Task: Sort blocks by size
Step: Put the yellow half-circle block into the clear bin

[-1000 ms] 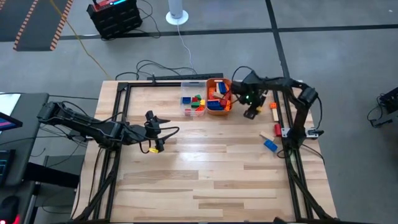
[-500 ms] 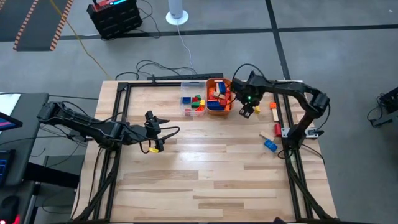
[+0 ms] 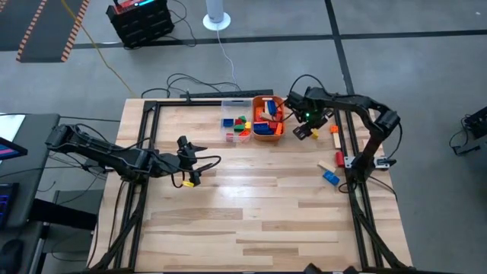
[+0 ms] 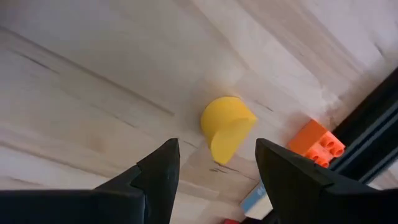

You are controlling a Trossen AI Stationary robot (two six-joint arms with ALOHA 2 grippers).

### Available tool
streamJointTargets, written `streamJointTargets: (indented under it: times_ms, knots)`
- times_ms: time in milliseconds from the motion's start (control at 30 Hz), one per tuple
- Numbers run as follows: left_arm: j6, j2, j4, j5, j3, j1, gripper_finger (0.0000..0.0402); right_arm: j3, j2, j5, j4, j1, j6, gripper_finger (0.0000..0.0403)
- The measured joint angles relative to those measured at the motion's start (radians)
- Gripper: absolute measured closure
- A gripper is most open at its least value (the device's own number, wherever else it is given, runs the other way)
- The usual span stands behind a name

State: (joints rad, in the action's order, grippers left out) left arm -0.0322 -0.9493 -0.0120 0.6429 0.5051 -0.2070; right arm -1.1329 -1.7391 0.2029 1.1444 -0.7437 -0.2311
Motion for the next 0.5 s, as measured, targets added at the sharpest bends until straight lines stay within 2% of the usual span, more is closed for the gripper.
streamJointTargets:
  times_ms: [167,300,500]
  knots:
    - [-0.004,0.0,0.008,0.0,0.0,0.0,0.0121,0.05,0.0,-0.005,-0.025,-0.02,-0.013,0.0158]
    - [-0.005,0.0,0.008,0.0,0.0,0.0,0.0121,0.108,0.0,-0.059,-0.096,-0.038,0.003,0.0158]
    - [-0.005,0.0,0.007,0.0,0.0,0.0,0.0121,0.137,0.0,-0.048,-0.205,-0.038,0.049,0.0163]
